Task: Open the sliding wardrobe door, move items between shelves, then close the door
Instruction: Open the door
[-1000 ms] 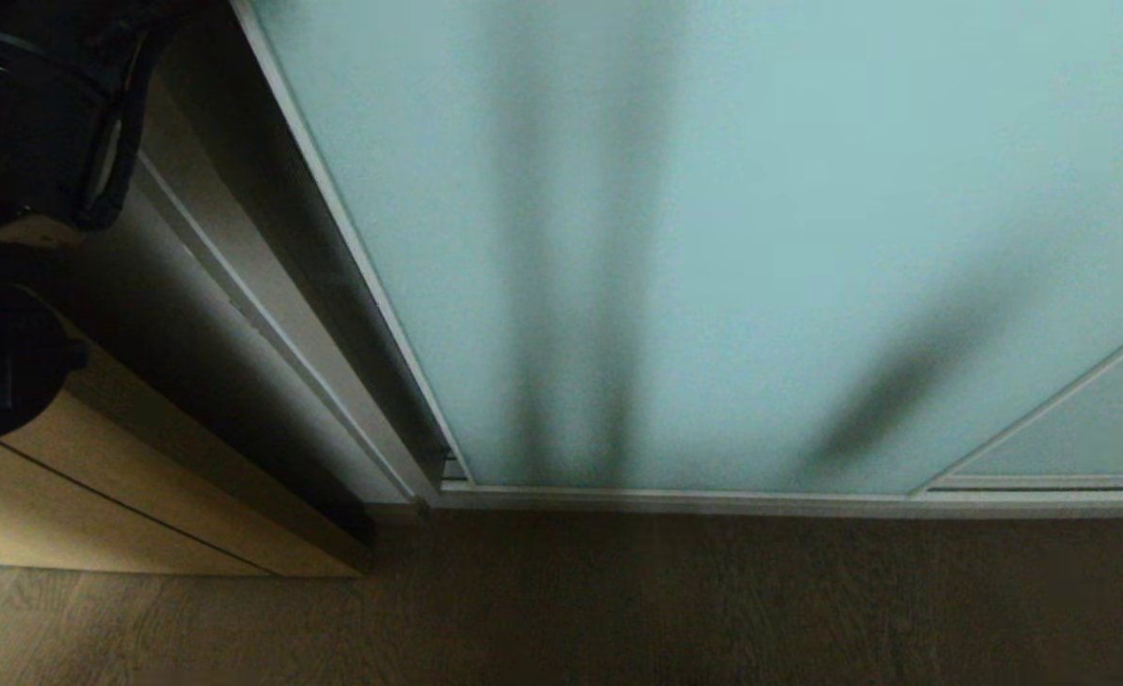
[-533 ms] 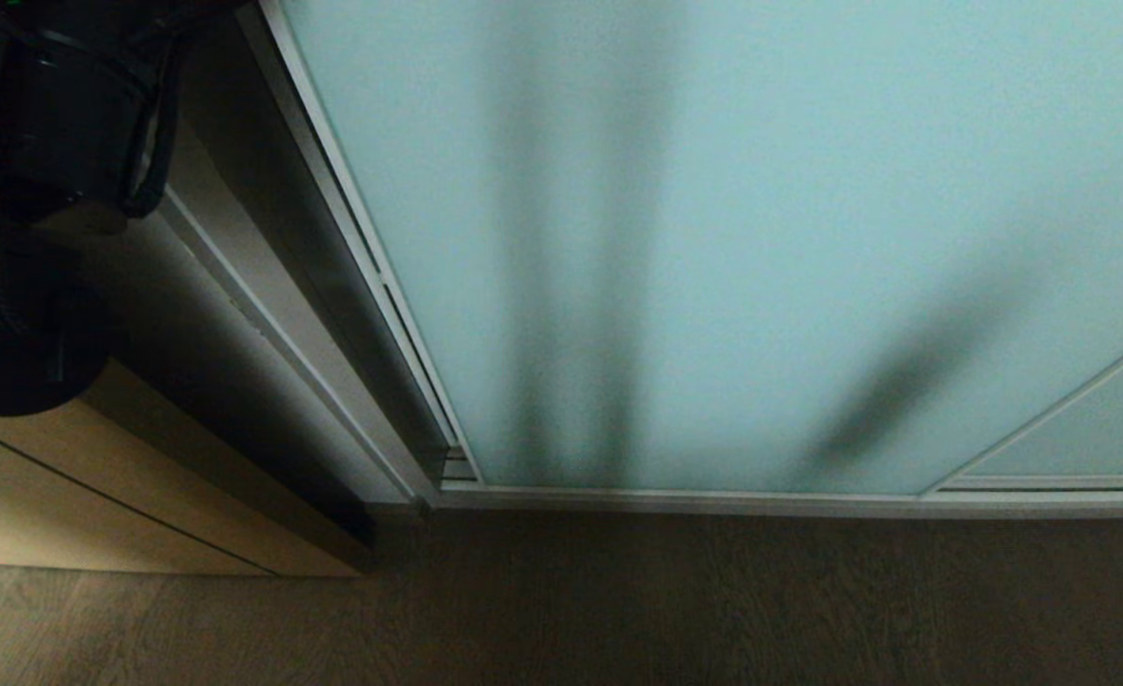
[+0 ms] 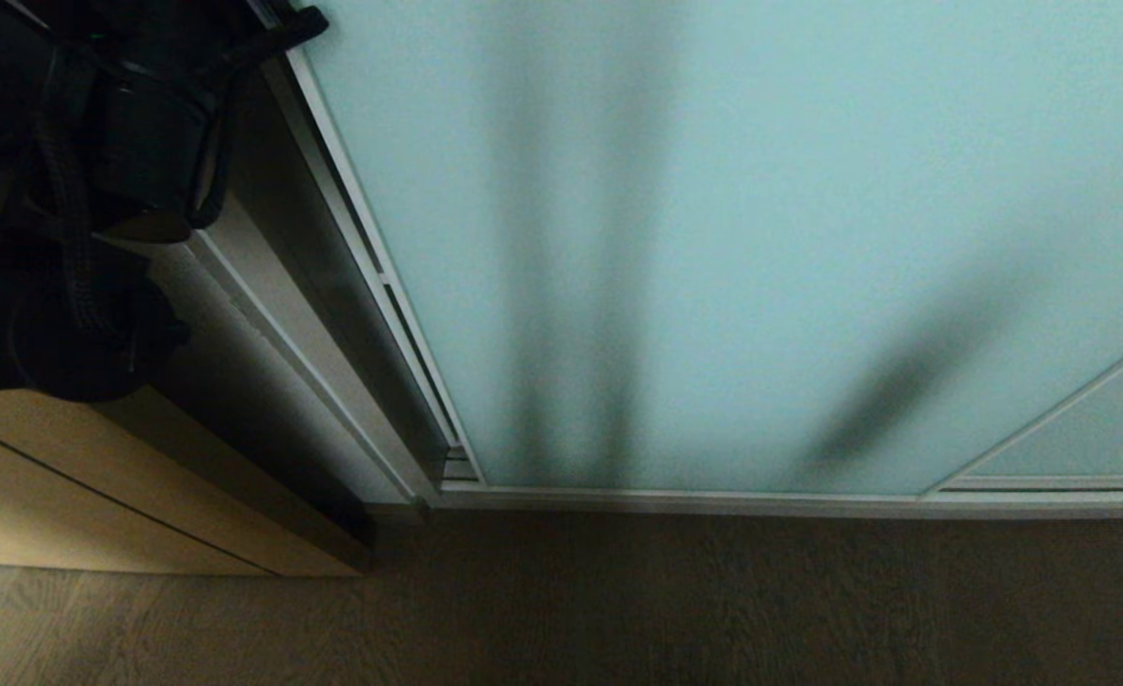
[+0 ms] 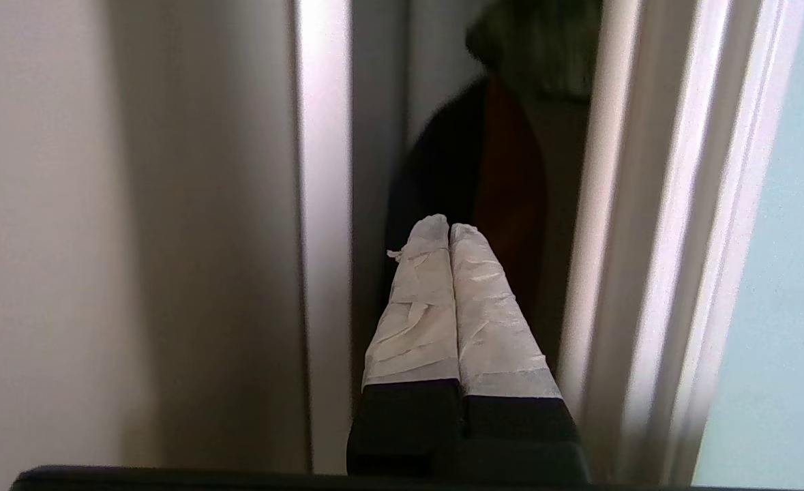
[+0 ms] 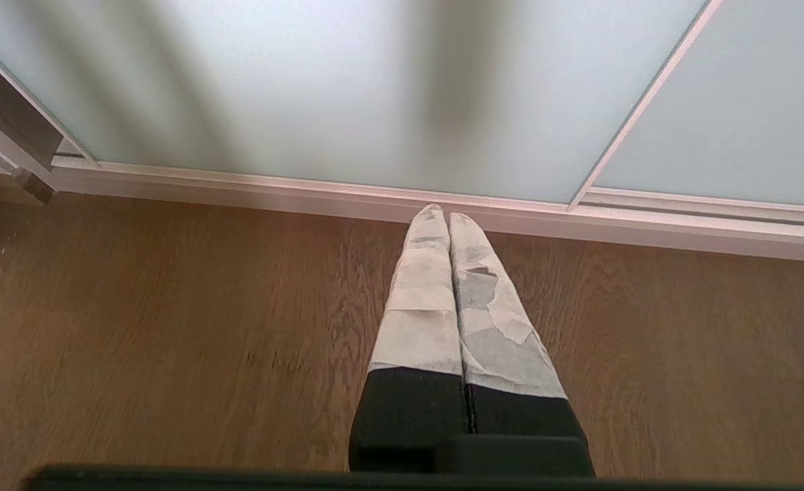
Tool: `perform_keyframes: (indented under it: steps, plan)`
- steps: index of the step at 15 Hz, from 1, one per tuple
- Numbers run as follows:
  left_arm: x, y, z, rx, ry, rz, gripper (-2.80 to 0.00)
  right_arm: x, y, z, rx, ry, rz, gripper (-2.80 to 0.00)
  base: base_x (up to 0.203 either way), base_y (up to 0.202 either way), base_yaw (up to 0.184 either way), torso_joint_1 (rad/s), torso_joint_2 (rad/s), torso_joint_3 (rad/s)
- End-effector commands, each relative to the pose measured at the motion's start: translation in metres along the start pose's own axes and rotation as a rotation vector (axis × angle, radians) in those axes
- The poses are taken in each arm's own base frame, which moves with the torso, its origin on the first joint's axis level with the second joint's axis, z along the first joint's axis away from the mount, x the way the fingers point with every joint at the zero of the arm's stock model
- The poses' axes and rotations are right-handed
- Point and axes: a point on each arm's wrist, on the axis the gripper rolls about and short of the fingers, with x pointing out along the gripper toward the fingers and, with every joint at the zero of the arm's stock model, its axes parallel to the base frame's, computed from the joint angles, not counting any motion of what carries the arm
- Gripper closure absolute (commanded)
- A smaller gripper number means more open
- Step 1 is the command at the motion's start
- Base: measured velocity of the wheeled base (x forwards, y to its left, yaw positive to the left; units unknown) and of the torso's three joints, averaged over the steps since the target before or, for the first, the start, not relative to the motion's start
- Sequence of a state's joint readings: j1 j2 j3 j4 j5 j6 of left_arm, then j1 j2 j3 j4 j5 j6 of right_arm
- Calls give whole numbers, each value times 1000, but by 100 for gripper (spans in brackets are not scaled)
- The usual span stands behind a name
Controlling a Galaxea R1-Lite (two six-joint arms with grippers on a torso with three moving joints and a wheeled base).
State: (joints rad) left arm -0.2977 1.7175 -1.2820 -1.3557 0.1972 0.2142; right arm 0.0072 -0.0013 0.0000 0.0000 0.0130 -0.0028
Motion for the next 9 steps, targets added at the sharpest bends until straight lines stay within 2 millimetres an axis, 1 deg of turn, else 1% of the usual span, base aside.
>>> perform_keyframes:
  steps: [1, 5, 7, 9]
  plan:
    - [2, -5, -16, 1, 17, -5, 0, 0, 0, 0, 0, -2, 1, 0, 0, 0, 0, 0, 0, 0]
    - [11, -21, -28, -29, 6, -31, 0, 0, 0, 0, 0, -2, 1, 0, 0, 0, 0, 0, 0, 0]
    - [16, -32, -35, -50, -9, -51, 0, 0, 0, 0, 0, -2, 1, 0, 0, 0, 0, 0, 0, 0]
    - [18, -52, -41, -90, -17, -80, 0, 0, 0, 0, 0, -2, 1, 0, 0, 0, 0, 0, 0, 0]
